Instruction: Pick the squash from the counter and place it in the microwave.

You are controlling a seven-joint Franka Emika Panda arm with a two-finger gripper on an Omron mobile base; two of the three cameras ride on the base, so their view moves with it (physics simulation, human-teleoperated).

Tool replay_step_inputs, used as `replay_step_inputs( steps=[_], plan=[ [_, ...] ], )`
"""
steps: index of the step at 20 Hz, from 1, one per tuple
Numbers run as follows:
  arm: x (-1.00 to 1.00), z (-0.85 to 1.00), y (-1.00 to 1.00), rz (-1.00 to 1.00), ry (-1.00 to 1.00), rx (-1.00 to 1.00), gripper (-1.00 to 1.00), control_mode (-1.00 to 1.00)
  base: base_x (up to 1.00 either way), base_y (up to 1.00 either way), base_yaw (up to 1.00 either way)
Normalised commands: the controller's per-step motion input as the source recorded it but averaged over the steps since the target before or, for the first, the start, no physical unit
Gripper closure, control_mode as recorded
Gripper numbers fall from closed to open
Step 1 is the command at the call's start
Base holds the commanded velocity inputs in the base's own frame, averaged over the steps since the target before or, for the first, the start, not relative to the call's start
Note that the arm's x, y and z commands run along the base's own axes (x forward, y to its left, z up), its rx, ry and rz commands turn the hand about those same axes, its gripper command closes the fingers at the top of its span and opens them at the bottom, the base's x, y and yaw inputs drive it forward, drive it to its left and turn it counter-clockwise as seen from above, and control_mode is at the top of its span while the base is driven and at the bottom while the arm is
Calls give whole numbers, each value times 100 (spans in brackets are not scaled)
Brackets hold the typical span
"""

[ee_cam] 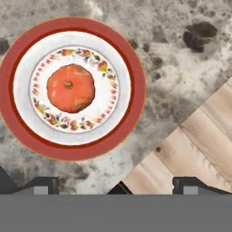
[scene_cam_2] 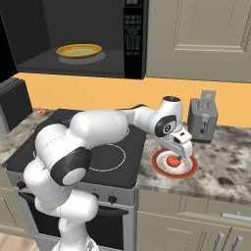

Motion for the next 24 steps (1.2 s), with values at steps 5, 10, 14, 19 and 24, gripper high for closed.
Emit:
replay_step_inputs(
  steps=[5, 10, 14, 19, 24],
  plan=[
    [41, -37, 0, 0, 0, 2, -100, -100, 0, 0, 0],
    [48, -19, 0, 0, 1, 1, -100, -100, 0, 0, 0],
    [29, -16, 0, 0, 2, 0, -100, -100, 0, 0, 0],
    [19, -28, 0, 0, 0, 0, -100, -100, 0, 0, 0],
    [40, -36, 0, 0, 0, 0, -100, -100, 0, 0, 0]
  ],
)
